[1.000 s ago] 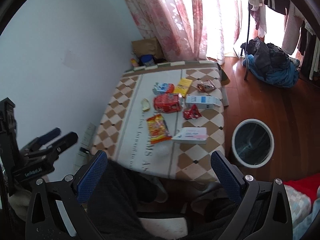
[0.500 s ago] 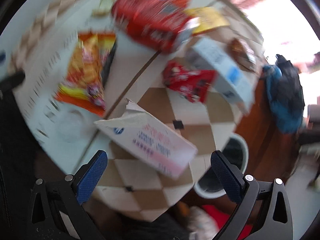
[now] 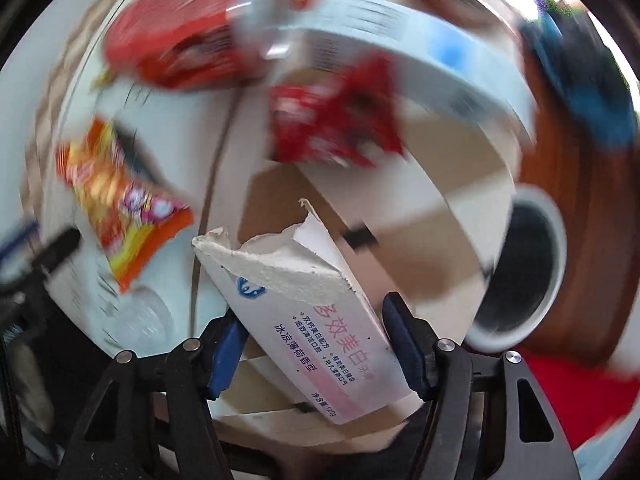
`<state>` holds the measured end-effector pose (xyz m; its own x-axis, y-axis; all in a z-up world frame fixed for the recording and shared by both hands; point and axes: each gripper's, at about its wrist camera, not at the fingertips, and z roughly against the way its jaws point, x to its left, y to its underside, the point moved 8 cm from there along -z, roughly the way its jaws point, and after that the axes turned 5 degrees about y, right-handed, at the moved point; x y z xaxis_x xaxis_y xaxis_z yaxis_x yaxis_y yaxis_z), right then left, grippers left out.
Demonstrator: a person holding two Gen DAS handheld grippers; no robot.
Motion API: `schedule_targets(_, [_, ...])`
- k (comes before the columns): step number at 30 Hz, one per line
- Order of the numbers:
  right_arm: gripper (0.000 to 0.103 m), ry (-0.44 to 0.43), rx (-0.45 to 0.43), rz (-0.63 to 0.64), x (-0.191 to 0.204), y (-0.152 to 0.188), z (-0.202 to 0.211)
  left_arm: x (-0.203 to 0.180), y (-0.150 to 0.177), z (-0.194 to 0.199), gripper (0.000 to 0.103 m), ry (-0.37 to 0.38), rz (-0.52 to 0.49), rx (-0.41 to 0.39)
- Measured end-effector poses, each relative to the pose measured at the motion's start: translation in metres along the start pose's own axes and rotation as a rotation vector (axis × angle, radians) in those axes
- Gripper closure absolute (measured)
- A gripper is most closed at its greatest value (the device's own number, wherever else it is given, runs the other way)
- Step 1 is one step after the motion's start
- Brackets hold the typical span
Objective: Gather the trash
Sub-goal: 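Grasp the white-pink tissue box with the right tool while the left tool grasps the orange chip bag, then carry both items over the white bin and open both tools to drop them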
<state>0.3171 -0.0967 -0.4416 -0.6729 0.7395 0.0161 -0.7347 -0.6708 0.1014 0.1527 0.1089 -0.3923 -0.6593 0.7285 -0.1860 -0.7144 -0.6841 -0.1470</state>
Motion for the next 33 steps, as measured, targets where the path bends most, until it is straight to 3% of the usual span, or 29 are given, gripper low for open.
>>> schedule_targets(3, [0.035,-0.097,-0.037,-0.187,-0.021,0.014,-0.003,-0.003,-0.007,-0.011,0.001,0.041,0.040,0.029])
schedule_targets(6, [0.025,-0.137,-0.055,-0.238,-0.030,0.022,-0.006,-0.007,-0.015,-0.019,0.015,0.032,0.026,0.025])
schedule_targets(8, [0.025,-0.128,-0.058,-0.226,-0.030,0.026,-0.010,-0.013,-0.020,-0.015,0.047,-0.018,-0.039,-0.030])
schedule_targets(9, [0.025,-0.099,-0.060,-0.206,-0.030,0.035,-0.007,-0.015,-0.021,-0.014,0.053,-0.065,-0.079,-0.052])
schedule_targets(13, [0.025,-0.027,-0.075,-0.158,-0.015,0.040,-0.016,-0.024,-0.024,-0.011,0.073,-0.123,-0.177,-0.113])
schedule_targets(14, [0.025,-0.009,-0.080,-0.155,-0.015,0.044,-0.020,-0.023,-0.024,-0.010,0.087,-0.133,-0.186,-0.118])
schedule_targets(15, [0.028,0.005,-0.088,-0.156,-0.012,0.043,-0.023,-0.020,-0.023,-0.007,0.095,-0.138,-0.190,-0.119])
schedule_targets(16, [0.031,0.030,-0.102,-0.156,-0.011,0.045,-0.025,-0.019,-0.023,-0.005,0.097,-0.135,-0.191,-0.120])
schedule_targets(17, [0.042,0.057,-0.123,-0.155,-0.009,0.046,-0.027,-0.017,-0.022,-0.002,0.098,-0.130,-0.193,-0.123])
schedule_targets(18, [0.044,0.062,-0.136,-0.152,-0.002,0.043,-0.026,-0.016,-0.021,0.002,0.098,-0.130,-0.196,-0.129])
schedule_targets(20, [0.045,0.047,-0.149,-0.164,-0.002,0.050,-0.028,-0.031,-0.017,0.006,0.099,-0.144,-0.212,-0.150])
schedule_targets(25, [0.046,0.037,-0.200,-0.161,-0.004,0.061,-0.017,-0.024,-0.011,0.040,0.100,-0.158,-0.215,-0.223])
schedule_targets(33, [0.046,-0.020,-0.293,-0.188,-0.002,0.061,0.038,-0.032,-0.020,0.076,0.100,-0.165,-0.221,-0.320])
